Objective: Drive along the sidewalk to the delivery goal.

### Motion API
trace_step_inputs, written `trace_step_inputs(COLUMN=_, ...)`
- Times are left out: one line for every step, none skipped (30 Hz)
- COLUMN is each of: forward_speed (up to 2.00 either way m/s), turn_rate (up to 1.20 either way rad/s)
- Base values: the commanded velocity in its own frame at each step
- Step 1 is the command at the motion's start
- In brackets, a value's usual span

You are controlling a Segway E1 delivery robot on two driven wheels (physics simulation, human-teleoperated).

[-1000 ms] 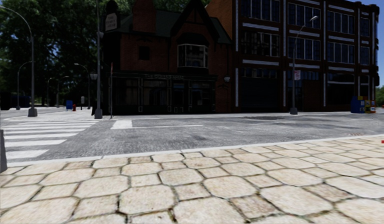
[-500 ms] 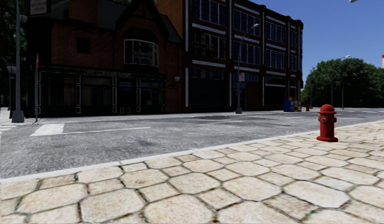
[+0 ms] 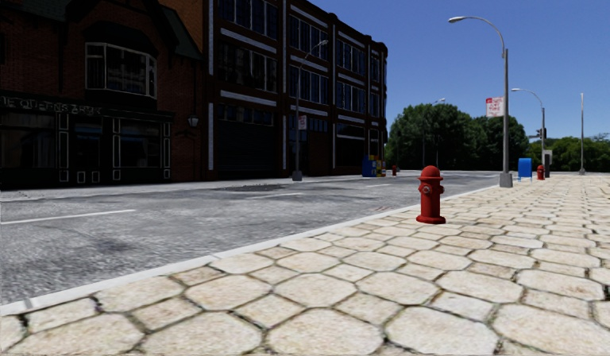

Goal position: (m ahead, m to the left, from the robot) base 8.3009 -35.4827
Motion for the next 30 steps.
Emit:
trace_step_inputs(forward_speed=1.02, turn_rate=-0.62)
trace_step_inputs(forward_speed=1.02, turn_rate=-0.62)
trace_step_inputs(forward_speed=1.02, turn_rate=-0.62)
trace_step_inputs(forward_speed=1.02, turn_rate=-0.62)
trace_step_inputs(forward_speed=1.02, turn_rate=-0.62)
trace_step_inputs(forward_speed=1.02, turn_rate=-0.62)
trace_step_inputs(forward_speed=1.02, turn_rate=-0.62)
trace_step_inputs(forward_speed=1.02, turn_rate=-0.62)
trace_step_inputs(forward_speed=1.02, turn_rate=-0.62)
trace_step_inputs(forward_speed=1.02, turn_rate=-0.62)
trace_step_inputs(forward_speed=1.02, turn_rate=-0.62)
trace_step_inputs(forward_speed=1.02, turn_rate=-0.62)
trace_step_inputs(forward_speed=1.02, turn_rate=-0.62)
trace_step_inputs(forward_speed=1.02, turn_rate=-0.62)
trace_step_inputs(forward_speed=1.02, turn_rate=-0.62)
trace_step_inputs(forward_speed=1.02, turn_rate=-0.62)
trace_step_inputs(forward_speed=1.02, turn_rate=-0.62)
trace_step_inputs(forward_speed=1.02, turn_rate=-0.62)
trace_step_inputs(forward_speed=1.02, turn_rate=-0.62)
trace_step_inputs(forward_speed=1.02, turn_rate=-0.62)
trace_step_inputs(forward_speed=1.02, turn_rate=-0.62)
trace_step_inputs(forward_speed=1.02, turn_rate=-0.62)
trace_step_inputs(forward_speed=1.02, turn_rate=-0.62)
trace_step_inputs(forward_speed=1.02, turn_rate=-0.62)
trace_step_inputs(forward_speed=1.02, turn_rate=-0.62)
trace_step_inputs(forward_speed=1.02, turn_rate=-0.62)
trace_step_inputs(forward_speed=1.02, turn_rate=-0.62)
trace_step_inputs(forward_speed=1.02, turn_rate=-0.62)
trace_step_inputs(forward_speed=1.02, turn_rate=-0.62)
trace_step_inputs(forward_speed=1.02, turn_rate=-0.62)
